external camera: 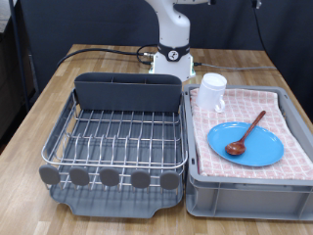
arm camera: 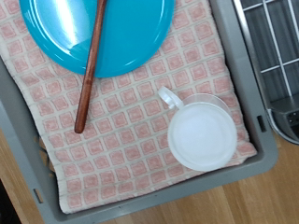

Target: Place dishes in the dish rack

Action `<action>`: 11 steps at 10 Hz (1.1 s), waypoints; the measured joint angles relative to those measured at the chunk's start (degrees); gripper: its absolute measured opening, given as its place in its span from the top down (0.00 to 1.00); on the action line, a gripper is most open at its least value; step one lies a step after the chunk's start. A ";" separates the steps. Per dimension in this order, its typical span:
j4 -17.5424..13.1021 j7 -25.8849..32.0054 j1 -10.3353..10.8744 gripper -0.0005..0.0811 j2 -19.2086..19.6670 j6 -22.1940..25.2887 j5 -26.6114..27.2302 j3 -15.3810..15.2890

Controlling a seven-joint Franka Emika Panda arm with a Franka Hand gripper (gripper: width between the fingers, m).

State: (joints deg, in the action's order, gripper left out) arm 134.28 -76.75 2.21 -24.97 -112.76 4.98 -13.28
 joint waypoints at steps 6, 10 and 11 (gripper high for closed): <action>-2.90 -8.34 -0.10 0.01 8.02 -7.68 -1.23 -5.69; -3.57 -9.41 -0.11 0.01 13.39 -11.65 -2.62 -6.33; -3.58 -9.51 -0.11 0.01 14.62 -12.70 -2.85 -6.40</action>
State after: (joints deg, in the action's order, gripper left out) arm 130.70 -86.27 2.09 -10.35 -125.46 2.13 -19.68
